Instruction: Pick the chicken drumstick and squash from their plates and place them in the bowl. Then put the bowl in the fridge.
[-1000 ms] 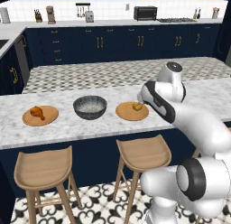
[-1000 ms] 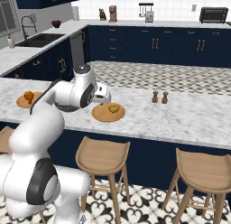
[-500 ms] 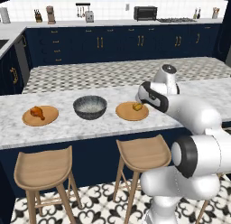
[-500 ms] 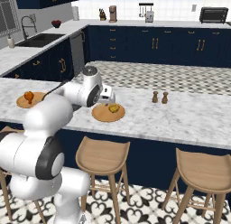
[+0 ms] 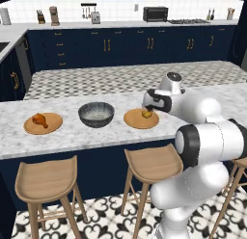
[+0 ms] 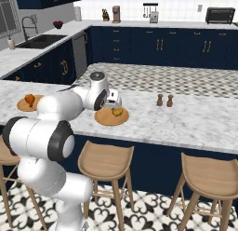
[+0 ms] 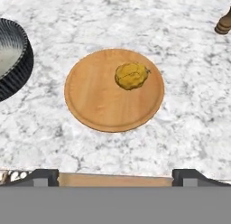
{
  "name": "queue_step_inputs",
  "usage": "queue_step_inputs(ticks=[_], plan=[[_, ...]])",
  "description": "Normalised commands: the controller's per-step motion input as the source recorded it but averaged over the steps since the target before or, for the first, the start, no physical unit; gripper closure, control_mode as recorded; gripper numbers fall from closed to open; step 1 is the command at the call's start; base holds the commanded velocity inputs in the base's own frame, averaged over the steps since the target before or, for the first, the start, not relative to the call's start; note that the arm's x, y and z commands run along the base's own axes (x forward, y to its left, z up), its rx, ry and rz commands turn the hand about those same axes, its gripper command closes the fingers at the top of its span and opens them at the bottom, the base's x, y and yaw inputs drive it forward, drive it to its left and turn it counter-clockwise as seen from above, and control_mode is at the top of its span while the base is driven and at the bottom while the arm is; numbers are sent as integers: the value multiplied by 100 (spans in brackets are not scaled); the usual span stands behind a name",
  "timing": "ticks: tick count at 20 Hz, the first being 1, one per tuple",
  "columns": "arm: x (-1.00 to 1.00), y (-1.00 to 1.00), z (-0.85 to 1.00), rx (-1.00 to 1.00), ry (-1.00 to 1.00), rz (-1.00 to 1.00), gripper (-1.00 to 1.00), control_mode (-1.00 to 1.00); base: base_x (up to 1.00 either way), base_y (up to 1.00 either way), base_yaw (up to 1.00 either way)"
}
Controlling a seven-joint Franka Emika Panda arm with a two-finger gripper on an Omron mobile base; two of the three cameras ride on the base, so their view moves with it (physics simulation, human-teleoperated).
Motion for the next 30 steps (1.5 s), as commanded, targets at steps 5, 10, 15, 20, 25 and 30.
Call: queue_step_inputs(ticks=[5, 10, 15, 20, 25, 30], plan=[[52, -22, -15, 0, 0, 0, -100, -100, 0, 0, 0], [50, -4, -28, 0, 0, 0, -100, -100, 0, 0, 0], [29, 0, -35, 0, 0, -3, -100, -100, 0, 0, 0], [35, 0, -25, 0, 0, -5, -100, -100, 0, 0, 0], [48, 0, -24, 0, 0, -2, -100, -100, 0, 0, 0], [32, 0, -20, 0, 1, 0, -100, -100, 0, 0, 0]])
